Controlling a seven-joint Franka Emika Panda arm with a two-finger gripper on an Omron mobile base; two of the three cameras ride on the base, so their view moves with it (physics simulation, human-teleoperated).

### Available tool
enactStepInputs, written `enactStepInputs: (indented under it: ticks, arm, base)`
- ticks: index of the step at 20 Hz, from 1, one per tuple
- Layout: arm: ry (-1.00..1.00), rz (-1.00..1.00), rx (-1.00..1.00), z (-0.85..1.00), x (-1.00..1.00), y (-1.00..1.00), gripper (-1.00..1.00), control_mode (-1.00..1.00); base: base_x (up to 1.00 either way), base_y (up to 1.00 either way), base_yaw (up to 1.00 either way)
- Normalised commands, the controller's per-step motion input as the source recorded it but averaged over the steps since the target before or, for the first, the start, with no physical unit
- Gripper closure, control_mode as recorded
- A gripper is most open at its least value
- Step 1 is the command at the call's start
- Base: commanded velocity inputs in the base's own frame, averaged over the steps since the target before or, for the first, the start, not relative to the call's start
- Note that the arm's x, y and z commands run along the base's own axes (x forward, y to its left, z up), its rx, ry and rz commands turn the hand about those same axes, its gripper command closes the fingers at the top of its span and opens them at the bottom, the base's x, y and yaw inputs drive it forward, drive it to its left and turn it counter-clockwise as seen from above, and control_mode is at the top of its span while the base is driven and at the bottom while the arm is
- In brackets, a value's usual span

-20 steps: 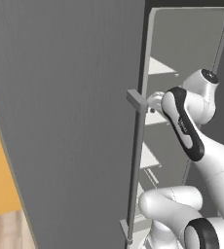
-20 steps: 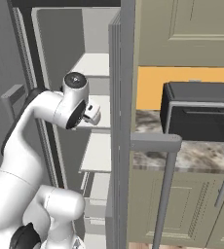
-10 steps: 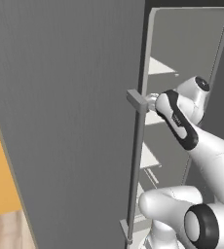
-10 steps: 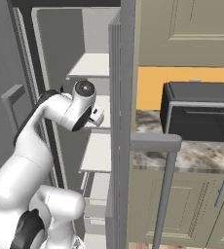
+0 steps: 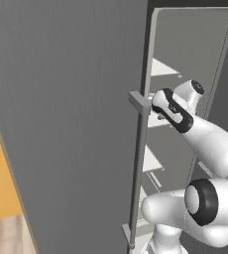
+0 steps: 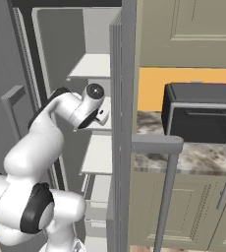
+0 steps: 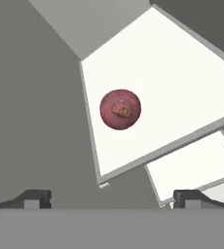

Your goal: Take the onion and onion out of the freezer and place them in the tupperware container on the counter. Then put the tupperware containing the vegetables back in the freezer.

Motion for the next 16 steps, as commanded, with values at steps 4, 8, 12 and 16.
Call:
enactStepInputs:
  ticks: [4,8,12,16]
  arm:
    - [0.0,0.0,0.03,-0.25,0.38,0.0,-1.0,-1.0]
    - [0.0,0.0,0.01,-0.23,0.36,0.0,-1.0,-1.0]
    - [0.0,0.0,0.01,-0.19,0.41,0.0,-1.0,-1.0]
    - [0.0,0.0,0.01,-0.14,0.31,0.0,-1.0,-1.0]
  base:
    - [0.0,0.0,0.0]
    - [0.0,0.0,0.0]
    - [0.0,0.0,0.0]
    - [0.0,0.0,0.0]
